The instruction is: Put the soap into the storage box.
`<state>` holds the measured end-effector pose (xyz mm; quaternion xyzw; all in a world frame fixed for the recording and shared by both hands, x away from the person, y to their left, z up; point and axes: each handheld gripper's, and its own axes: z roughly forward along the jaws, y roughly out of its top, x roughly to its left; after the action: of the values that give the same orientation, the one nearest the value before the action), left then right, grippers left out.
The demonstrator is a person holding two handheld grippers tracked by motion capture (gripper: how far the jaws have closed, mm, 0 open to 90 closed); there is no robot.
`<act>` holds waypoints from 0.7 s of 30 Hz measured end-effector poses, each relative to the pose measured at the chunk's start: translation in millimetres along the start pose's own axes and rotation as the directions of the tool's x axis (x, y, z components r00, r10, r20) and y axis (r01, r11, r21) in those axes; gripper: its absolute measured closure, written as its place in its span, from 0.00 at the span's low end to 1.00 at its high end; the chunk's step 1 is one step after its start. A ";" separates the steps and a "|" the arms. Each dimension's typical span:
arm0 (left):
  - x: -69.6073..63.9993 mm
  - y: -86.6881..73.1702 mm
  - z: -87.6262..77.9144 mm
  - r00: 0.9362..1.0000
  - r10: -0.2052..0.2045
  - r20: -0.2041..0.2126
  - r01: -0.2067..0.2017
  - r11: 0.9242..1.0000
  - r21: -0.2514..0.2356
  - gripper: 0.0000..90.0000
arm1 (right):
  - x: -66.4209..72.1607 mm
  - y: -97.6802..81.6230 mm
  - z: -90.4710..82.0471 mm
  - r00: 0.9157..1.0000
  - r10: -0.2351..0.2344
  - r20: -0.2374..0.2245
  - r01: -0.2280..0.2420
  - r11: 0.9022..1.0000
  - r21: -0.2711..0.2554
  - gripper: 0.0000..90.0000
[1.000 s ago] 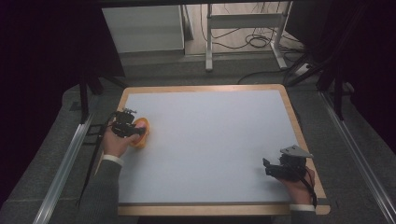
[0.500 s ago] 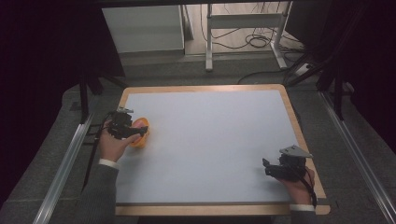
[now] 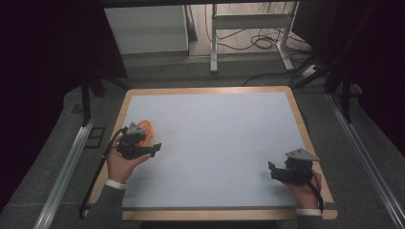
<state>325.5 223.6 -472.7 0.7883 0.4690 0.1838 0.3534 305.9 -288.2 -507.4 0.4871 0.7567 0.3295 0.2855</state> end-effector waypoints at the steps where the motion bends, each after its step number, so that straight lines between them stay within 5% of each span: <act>1: 0.0 0.0 0.0 1.000 0.000 0.000 0.000 1.000 0.000 0.30 | 0.0 0.0 -0.1 1.000 0.000 0.000 0.000 1.000 0.000 0.08; 7: -17.6 -17.6 9.3 0.998 0.035 0.047 -0.034 0.999 -0.007 0.31 | 1.2 0.7 -0.7 1.000 -0.004 -0.003 0.004 1.000 -0.005 0.08; 16: -33.0 -37.2 20.9 0.993 -0.004 0.119 0.003 1.000 0.015 0.30 | 2.2 1.0 -0.5 1.000 -0.007 -0.003 0.007 1.000 -0.004 0.08; 21: -35.6 -44.3 24.5 0.993 0.005 0.115 -0.010 0.999 0.044 0.29 | 2.8 1.4 -0.9 1.000 -0.010 -0.005 0.010 1.000 -0.006 0.08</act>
<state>296.2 197.0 -520.3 0.8069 0.4488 0.1290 0.3616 305.0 -285.4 -506.1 0.4817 0.7588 0.3316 0.2868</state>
